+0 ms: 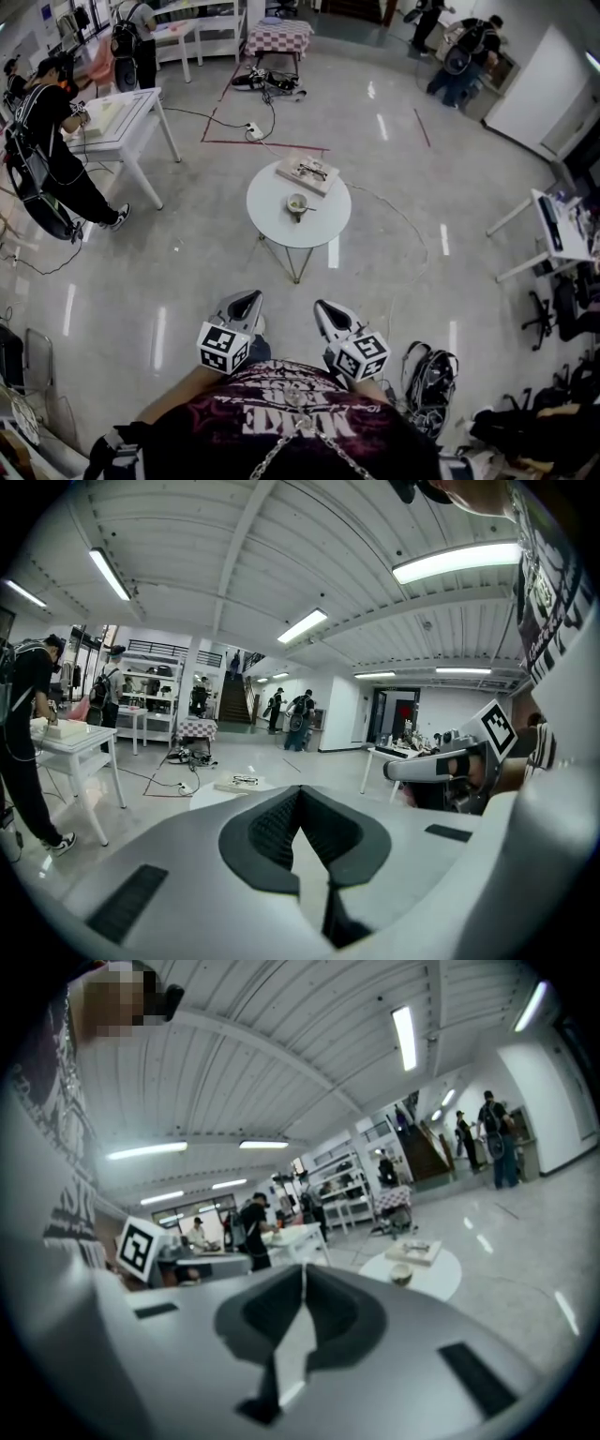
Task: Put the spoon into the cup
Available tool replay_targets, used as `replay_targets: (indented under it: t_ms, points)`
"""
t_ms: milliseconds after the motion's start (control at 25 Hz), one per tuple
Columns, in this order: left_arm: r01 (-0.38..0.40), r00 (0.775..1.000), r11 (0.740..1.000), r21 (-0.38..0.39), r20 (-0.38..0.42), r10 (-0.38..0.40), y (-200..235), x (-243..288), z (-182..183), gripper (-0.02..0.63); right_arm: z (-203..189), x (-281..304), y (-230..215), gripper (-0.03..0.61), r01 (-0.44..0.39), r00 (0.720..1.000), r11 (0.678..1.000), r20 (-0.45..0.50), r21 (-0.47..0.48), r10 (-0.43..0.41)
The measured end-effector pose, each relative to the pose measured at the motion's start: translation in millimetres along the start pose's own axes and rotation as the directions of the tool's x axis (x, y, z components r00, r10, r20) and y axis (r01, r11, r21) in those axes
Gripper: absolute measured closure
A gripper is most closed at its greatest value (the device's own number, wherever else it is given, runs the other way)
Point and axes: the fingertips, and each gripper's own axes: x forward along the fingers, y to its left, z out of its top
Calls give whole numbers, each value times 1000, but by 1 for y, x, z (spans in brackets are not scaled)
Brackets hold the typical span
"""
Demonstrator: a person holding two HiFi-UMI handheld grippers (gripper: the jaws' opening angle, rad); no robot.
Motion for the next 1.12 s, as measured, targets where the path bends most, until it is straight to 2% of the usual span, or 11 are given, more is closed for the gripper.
replay_targets:
  t_ms: [240,720,1120]
  points:
    - [42,999,999,12,-25,-41,3,13,0,588,0,12,-5,543,12,1000,1000,-6,19,-12]
    - [75,997,997,27,-37,-74,31,47,17,588,20,50,-23,543,28,1000,999,-2,27,-28]
    - [110,993,993,41,-42,-108,66,82,33,588,41,91,-42,543,53,998,998,13,23,-54]
